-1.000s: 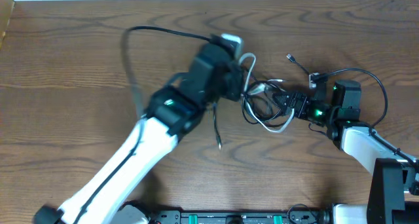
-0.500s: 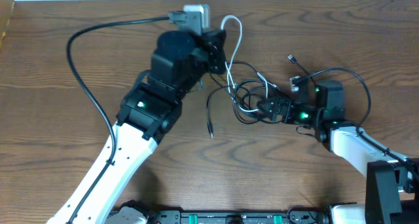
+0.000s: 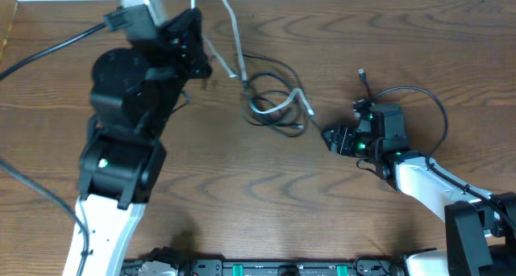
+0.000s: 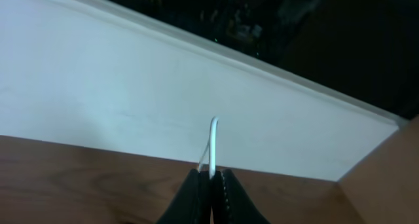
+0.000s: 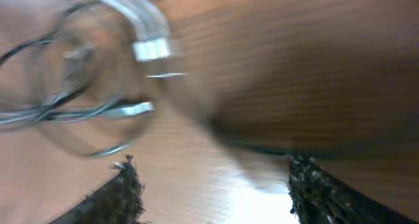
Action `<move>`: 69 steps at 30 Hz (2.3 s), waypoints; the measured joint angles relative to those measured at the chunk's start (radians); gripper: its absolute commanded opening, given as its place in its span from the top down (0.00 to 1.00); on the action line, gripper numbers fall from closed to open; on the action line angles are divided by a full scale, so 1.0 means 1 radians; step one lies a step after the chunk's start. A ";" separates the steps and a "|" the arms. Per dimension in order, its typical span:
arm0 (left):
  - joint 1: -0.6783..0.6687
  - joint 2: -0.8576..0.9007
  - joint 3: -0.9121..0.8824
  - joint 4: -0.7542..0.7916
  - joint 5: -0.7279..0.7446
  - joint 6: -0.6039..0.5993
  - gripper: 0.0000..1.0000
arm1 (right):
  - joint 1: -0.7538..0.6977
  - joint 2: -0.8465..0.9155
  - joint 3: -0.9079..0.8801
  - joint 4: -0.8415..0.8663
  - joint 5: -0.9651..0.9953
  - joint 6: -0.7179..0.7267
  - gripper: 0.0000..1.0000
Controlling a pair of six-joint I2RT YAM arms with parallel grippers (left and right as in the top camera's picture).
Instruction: Untangle cables
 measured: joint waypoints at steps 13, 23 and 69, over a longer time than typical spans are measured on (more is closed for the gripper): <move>-0.023 0.103 0.001 -0.149 0.233 -0.138 0.92 | 0.000 -0.003 0.000 0.018 0.181 0.064 0.28; -0.114 0.393 0.001 -0.179 0.266 -0.199 0.92 | 0.001 -0.047 0.000 0.140 -0.022 0.061 0.26; 0.033 0.459 0.000 -0.323 0.029 -0.258 0.92 | 0.244 0.264 0.424 -0.448 0.294 -0.005 0.99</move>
